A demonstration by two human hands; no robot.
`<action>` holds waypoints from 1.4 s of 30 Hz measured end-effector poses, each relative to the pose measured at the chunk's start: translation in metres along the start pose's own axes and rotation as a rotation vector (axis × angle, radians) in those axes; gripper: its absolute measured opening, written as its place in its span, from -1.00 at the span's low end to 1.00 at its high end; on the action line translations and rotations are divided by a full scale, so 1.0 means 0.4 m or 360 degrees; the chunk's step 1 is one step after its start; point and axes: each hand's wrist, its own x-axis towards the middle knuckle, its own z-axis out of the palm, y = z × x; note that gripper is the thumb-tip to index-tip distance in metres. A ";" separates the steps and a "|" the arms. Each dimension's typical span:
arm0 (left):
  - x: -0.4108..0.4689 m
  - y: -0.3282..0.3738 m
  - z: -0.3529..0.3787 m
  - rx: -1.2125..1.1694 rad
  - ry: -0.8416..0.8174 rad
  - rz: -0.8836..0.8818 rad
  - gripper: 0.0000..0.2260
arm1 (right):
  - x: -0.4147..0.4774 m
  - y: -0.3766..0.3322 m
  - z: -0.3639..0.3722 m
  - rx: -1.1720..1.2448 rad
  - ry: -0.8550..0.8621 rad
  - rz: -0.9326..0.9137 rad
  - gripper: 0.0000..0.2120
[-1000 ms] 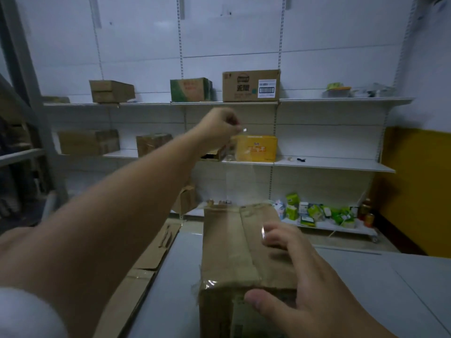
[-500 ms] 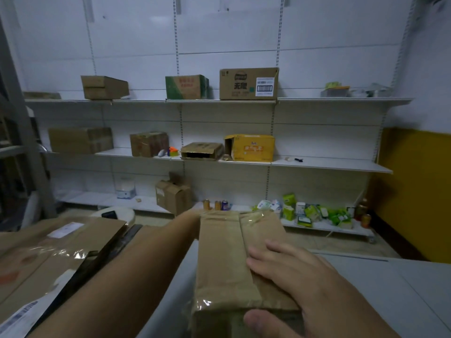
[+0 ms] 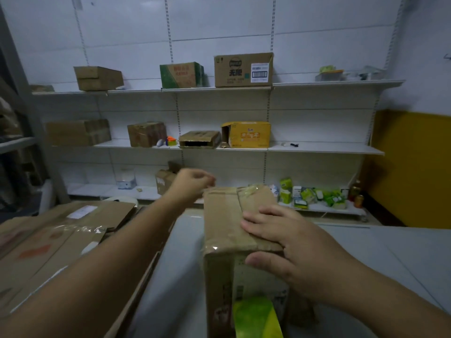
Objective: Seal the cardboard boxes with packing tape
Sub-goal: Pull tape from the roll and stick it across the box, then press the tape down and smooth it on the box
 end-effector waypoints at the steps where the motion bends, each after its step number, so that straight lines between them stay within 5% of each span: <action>1: -0.011 0.020 -0.017 0.0021 0.0172 0.0181 -0.81 | 0.000 0.002 0.004 -0.0011 0.0026 0.0014 -0.06; 4: -0.122 0.107 -0.038 0.0044 0.0359 0.0562 -0.82 | -0.002 -0.018 0.003 -0.0023 0.0099 0.0039 -0.17; 6: -0.222 0.144 -0.018 0.0360 -0.0078 0.0538 -0.76 | -0.007 -0.023 -0.007 0.0100 0.0083 0.0069 -0.36; 8: -0.290 0.116 0.026 0.0976 -0.0520 0.0431 -0.61 | -0.030 -0.007 -0.035 0.0411 -0.0005 0.0163 -0.32; 11: -0.326 0.065 0.053 0.1372 -0.0298 0.0688 -0.48 | -0.130 0.087 -0.072 0.0870 0.0283 0.0408 -0.48; 13: -0.319 0.052 0.048 0.1206 -0.0161 0.0804 -0.49 | -0.240 0.192 -0.058 0.0700 0.0535 0.0716 -0.63; 17: -0.278 0.045 0.072 0.1005 -0.0264 0.0836 -0.50 | -0.436 0.336 0.063 0.0060 0.0039 0.1228 -0.50; 24: -0.297 0.055 0.088 0.0377 -0.0381 0.0678 -0.31 | -0.452 0.335 0.087 -0.0315 0.0245 0.1088 -0.87; 29: -0.456 -0.010 0.084 -0.0607 0.0429 0.0310 -0.74 | -0.465 0.216 0.007 0.0228 0.0257 0.0889 -0.96; 34: -0.531 -0.080 0.135 -0.0852 -0.0337 -0.0291 -0.60 | -0.384 -0.023 -0.079 0.0344 0.0077 0.0259 -0.83; 42: -0.512 -0.066 0.154 -0.0932 -0.0630 -0.0367 -0.52 | -0.191 -0.088 -0.031 -0.0264 0.0404 -0.0267 -0.72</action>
